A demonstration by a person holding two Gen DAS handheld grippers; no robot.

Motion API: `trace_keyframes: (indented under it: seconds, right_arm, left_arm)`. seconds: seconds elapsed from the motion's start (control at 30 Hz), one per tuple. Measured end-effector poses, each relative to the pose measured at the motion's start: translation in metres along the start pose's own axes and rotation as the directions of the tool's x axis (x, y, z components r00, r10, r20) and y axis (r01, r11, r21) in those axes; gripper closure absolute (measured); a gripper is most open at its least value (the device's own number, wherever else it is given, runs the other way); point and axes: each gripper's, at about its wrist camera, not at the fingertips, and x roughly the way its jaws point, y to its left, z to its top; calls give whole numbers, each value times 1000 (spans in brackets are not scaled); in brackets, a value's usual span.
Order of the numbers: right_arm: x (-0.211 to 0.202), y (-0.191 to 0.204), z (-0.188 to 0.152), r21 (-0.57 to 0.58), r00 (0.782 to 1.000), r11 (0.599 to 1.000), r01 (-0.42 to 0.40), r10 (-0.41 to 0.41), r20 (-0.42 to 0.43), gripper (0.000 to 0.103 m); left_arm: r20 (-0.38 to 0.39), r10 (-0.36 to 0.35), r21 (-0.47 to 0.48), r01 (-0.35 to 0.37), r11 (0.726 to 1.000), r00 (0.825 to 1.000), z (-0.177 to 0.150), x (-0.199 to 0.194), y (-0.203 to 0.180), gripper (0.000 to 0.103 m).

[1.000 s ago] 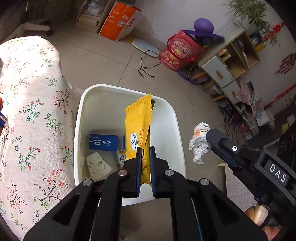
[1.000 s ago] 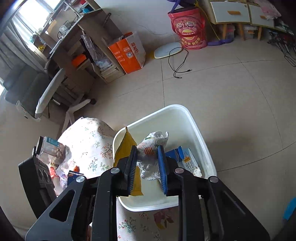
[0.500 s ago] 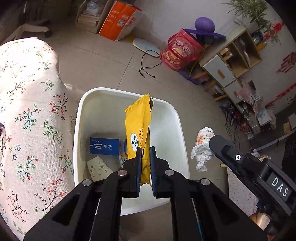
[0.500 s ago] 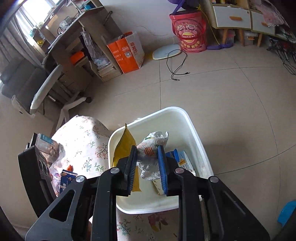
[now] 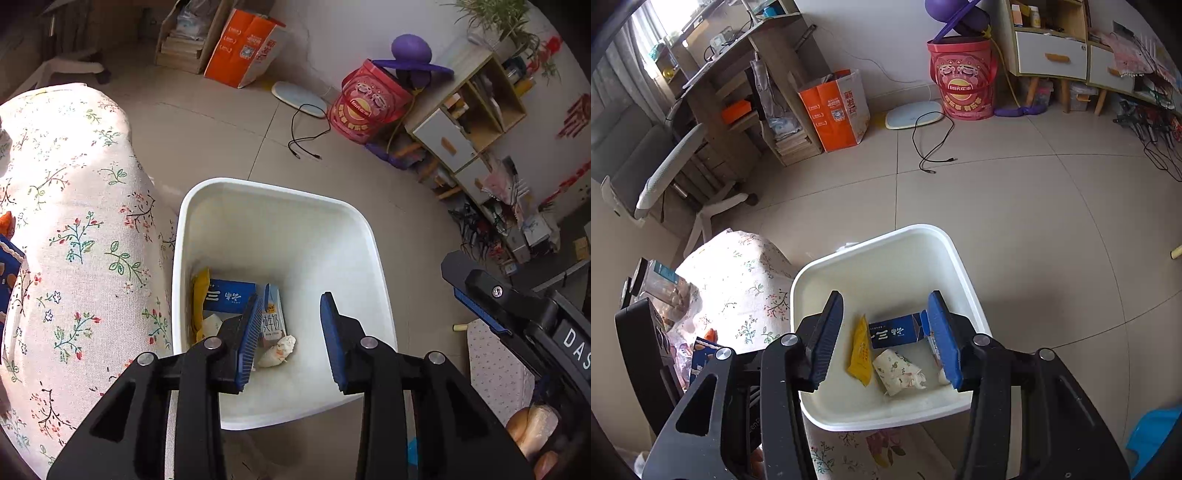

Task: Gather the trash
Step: 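Open both tools to drop the yellow packet and wrapper into the bin, then grasp the white tissue with the left tool while the right tool reaches the blue biscuit box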

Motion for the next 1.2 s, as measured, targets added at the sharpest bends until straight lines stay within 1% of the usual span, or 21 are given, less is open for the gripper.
trace_keyframes:
  seconds: [0.1,0.2,0.27,0.33,0.4,0.5,0.57,0.67,0.73,0.8,0.83,0.9,0.93,0.97,1.0,1.03,1.1,1.13,1.2]
  right_arm:
    - [-1,2,0,-6,1000,1000,2,-2,3,57]
    - [-2,3,0,-8,1000,1000,10,-10,8,53]
    - [-1,4,-1,-10,1000,1000,17,-17,5,48]
    - [0,6,-2,-19,1000,999,27,-27,4,45]
    - [0,10,-2,-36,999,999,35,-35,1,42]
    - [1,17,-4,-63,999,997,42,-43,-1,39]
    - [1,22,-5,-78,999,996,44,-44,-2,37]
    - [2,31,-8,-97,999,994,45,-45,-5,35]
    - [2,39,-10,-123,999,992,41,-43,-12,34]
    - [2,49,-13,-149,999,988,42,-44,-15,32]
    - [2,54,-14,-159,999,987,38,-41,-17,31]
    - [3,67,-18,-181,999,984,7,-13,-30,29]
    - [3,74,-20,-195,999,981,-16,8,-39,28]
    - [4,83,-22,-214,998,976,-36,26,-50,27]
    - [5,91,-25,-235,998,971,-48,35,-59,26]
    - [6,99,-28,-256,997,965,-51,35,-64,25]
    - [9,116,-34,-295,997,954,-53,33,-74,23]
    - [11,124,-36,-309,996,949,-58,33,-83,22]
    - [15,139,-42,-338,992,936,-94,58,-116,21]
  left_arm:
    - [-2,24,5,-24,1000,1000,-2,-7,4,70]
    - [15,72,19,-72,997,997,-3,-20,5,70]
    - [27,122,21,-123,992,992,-6,-29,10,70]
    - [35,162,12,-162,987,986,-10,-40,19,70]
    - [27,205,6,-205,979,978,-13,-50,29,70]
    - [38,250,-9,-250,968,968,-20,-74,46,70]
    - [42,294,-20,-294,956,955,-24,-91,60,69]
    - [56,362,-18,-362,932,930,-25,-119,84,68]
    - [65,402,-24,-402,915,913,-26,-139,103,66]
    - [72,435,-31,-434,900,898,-28,-159,124,57]
    - [73,455,-28,-454,890,887,-30,-167,133,55]
    - [64,503,-17,-503,864,862,-34,-177,153,47]
    - [49,524,-8,-524,852,850,-36,-179,163,47]
    - [29,536,3,-536,844,844,-37,-179,173,47]
    - [7,542,17,-542,840,841,-40,-179,181,46]
    - [-9,540,33,-540,841,841,-43,-178,189,46]
    - [-20,537,42,-536,843,844,-50,-177,201,46]
    - [-23,531,34,-531,847,847,-52,-176,207,46]
    - [-32,509,22,-508,861,860,-54,-172,215,46]
